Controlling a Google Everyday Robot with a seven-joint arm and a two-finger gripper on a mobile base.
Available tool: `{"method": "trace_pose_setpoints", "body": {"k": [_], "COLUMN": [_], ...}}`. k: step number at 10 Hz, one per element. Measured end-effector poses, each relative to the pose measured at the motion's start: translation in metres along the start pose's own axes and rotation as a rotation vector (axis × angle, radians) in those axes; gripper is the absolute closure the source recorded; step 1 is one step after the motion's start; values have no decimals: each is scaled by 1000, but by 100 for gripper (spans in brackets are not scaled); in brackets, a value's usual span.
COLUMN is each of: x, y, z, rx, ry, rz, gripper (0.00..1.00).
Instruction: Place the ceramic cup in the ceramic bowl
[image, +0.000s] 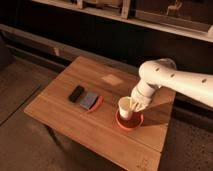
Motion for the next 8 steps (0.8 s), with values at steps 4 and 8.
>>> {"method": "trace_pose_setpoints", "body": {"k": [4, 8], "x": [10, 26], "y": [4, -15], "z": [1, 8], "rx": [20, 30], "ry": [9, 30], "rz": [4, 55], "gripper": [81, 74]}}
